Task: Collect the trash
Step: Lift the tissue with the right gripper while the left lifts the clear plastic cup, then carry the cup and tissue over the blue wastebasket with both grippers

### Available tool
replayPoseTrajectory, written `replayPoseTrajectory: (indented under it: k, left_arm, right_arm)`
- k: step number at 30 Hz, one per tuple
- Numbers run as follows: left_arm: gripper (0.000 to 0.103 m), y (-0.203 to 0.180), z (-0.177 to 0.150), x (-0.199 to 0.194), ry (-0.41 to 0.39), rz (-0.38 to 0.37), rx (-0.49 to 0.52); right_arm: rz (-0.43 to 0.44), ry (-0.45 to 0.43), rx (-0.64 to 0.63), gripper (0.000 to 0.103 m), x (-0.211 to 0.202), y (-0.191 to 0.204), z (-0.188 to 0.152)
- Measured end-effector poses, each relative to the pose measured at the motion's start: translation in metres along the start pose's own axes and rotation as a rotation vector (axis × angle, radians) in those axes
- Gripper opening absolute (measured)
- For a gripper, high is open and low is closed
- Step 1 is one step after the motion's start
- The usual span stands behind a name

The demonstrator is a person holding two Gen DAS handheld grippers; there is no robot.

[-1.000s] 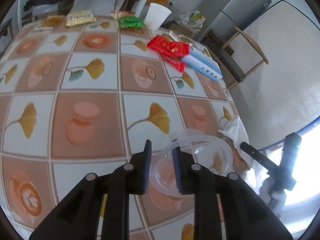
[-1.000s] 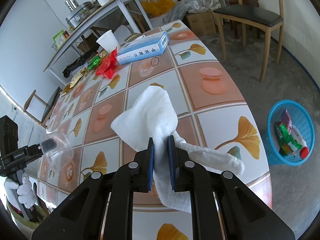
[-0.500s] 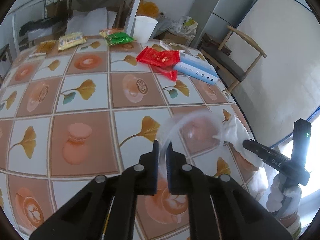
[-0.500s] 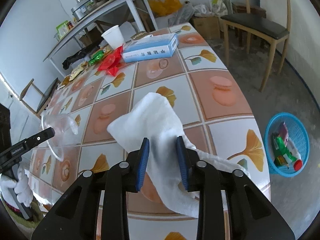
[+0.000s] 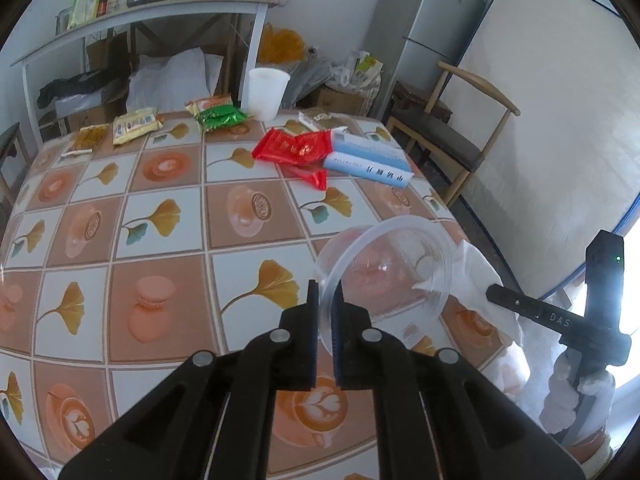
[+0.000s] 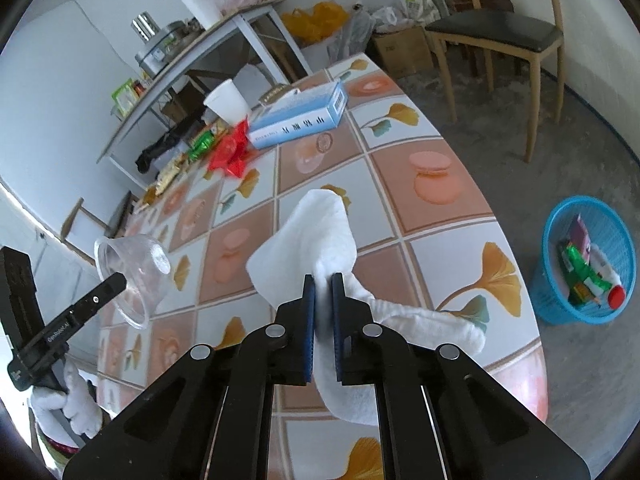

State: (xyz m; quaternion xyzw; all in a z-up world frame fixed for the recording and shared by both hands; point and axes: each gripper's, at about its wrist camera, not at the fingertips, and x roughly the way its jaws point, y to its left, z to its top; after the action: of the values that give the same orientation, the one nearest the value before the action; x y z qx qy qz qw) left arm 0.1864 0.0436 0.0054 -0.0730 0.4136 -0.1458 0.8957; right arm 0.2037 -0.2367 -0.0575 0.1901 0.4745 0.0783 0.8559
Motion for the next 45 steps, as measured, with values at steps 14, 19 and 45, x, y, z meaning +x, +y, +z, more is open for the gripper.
replayPoseTrajectory:
  k: [14, 19, 45]
  left_arm:
    - [0.005, -0.036, 0.007, -0.035, -0.091, 0.03, 0.091]
    - [0.005, -0.049, 0.009, -0.047, -0.123, 0.047, 0.126]
    - [0.005, -0.182, 0.024, -0.027, -0.082, -0.179, 0.334]
  right_arm:
    - [0.051, -0.085, 0.032, 0.006, -0.041, 0.001, 0.004]
    - [0.068, -0.11, 0.041, 0.006, -0.053, 0.0, 0.003]
    - [-0.085, -0.386, 0.315, 0.006, -0.178, -0.125, -0.032]
